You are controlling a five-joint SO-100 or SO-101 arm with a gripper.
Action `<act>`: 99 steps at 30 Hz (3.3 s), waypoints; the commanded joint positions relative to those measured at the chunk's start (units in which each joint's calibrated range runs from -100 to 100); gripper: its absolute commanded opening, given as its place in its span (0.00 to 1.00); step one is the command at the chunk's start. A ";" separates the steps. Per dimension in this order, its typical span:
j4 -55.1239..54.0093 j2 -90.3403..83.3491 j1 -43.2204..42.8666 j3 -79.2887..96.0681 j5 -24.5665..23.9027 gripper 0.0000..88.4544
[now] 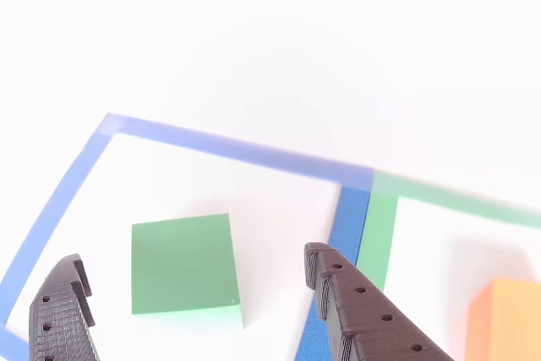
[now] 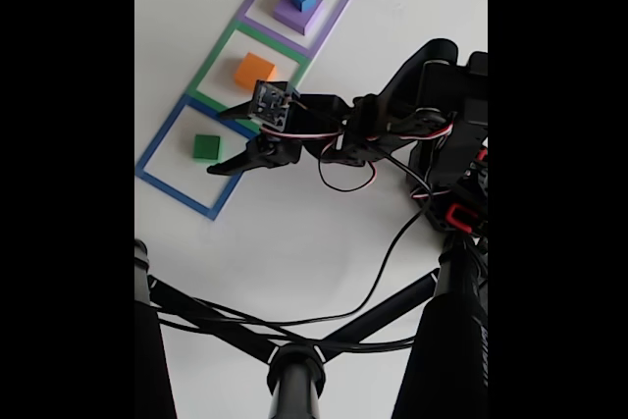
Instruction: Tower of hanoi
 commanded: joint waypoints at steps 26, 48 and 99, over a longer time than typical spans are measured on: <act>-9.88 12.66 -3.85 -8.09 0.00 0.24; -9.39 12.74 -4.61 -9.09 0.00 0.08; 130.61 -43.21 15.81 -77.82 0.00 0.04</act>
